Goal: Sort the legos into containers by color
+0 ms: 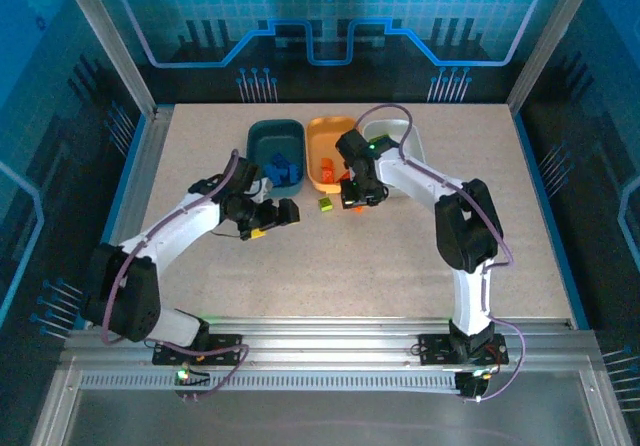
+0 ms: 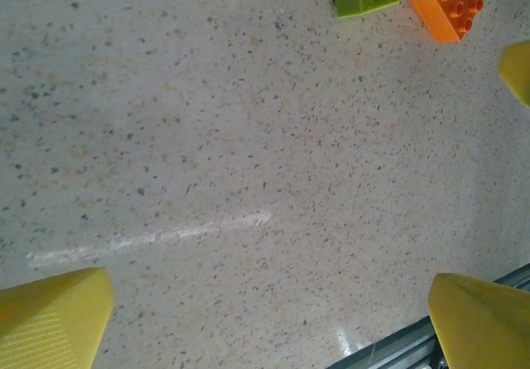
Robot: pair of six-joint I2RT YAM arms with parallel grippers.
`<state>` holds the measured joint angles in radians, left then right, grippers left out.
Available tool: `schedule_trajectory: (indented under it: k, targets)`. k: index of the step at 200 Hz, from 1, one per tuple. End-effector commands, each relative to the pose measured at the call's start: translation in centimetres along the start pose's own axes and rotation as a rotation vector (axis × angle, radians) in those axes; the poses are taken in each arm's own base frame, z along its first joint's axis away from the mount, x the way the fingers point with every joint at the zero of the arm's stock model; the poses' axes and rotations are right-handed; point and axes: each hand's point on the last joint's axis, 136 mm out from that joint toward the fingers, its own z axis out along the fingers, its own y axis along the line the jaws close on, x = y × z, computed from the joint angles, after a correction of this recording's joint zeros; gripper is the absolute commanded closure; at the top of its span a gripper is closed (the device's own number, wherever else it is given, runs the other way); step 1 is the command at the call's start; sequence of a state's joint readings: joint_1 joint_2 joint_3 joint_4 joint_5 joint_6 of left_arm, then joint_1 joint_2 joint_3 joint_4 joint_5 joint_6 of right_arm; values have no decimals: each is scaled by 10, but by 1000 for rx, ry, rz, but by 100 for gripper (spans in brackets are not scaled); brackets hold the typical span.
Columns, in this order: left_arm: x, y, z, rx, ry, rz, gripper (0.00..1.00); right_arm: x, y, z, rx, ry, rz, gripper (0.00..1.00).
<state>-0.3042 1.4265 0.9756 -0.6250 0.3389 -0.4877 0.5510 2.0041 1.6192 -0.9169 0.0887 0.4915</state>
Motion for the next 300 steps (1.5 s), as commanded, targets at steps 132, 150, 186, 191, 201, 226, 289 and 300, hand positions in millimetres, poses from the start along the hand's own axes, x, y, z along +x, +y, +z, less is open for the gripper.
schedule_trajectory:
  k: [132,150,186,191,201,226,289,300]
  targets:
    - [23,25,-15,-8,29,-41,1,-21,-19,43,85,3,-59,72]
    - [22,25,-14,-7,31,-43,1,-17,-21,47,87,11,-57,73]
    - [21,25,-11,-4,35,-42,1,-5,-12,48,49,38,-66,74]
    - [22,25,-10,-5,37,-42,1,-2,-8,46,39,42,-71,74]
    - [21,26,-10,-5,36,-42,1,6,4,39,10,48,-87,74]
    - [23,29,-9,-2,34,-45,1,41,47,17,-116,74,-127,74]
    - [25,35,-5,13,46,-53,1,47,28,4,8,36,-164,45]
    - [24,34,-6,15,41,-51,1,44,24,8,41,46,-184,42]
